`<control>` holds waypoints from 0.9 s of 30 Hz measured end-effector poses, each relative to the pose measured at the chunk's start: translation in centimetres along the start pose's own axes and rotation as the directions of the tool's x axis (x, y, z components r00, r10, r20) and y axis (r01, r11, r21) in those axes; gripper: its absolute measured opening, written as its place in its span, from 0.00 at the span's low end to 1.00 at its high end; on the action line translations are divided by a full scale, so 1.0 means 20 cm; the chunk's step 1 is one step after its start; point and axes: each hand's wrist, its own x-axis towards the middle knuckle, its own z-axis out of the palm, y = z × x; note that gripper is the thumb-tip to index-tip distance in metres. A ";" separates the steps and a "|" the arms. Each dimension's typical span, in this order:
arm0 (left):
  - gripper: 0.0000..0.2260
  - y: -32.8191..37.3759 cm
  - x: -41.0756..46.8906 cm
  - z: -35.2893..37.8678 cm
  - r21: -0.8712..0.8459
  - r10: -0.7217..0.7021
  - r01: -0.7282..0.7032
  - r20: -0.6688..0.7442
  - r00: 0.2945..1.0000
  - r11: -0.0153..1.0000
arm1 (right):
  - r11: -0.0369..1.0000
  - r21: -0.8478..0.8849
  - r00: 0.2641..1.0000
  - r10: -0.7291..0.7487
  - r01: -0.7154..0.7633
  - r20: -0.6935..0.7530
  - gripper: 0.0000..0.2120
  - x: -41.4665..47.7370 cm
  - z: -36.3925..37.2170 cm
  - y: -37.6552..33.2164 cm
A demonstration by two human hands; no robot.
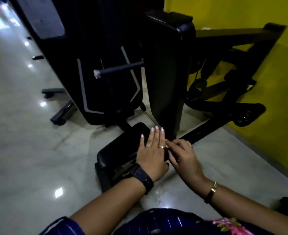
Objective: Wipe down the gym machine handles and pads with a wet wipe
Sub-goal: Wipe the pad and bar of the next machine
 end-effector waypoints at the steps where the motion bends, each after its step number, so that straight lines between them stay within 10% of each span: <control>1: 0.44 0.00 0.00 0.00 0.007 -0.023 0.023 -0.007 1.000 1.000 | 0.998 0.000 0.998 -0.067 0.067 0.015 0.16 -0.01 -0.02 0.03; 18: 0.40 0.44 0.00 0.08 0.084 -0.515 0.534 -0.177 0.839 0.841 | 0.933 0.143 0.889 -0.359 0.330 0.284 0.22 0.08 -0.24 0.42; 27: 0.44 0.61 0.16 0.18 0.052 -0.438 0.458 -0.218 0.872 0.887 | 0.966 0.142 0.976 0.212 -0.217 0.049 0.17 0.21 -0.35 0.78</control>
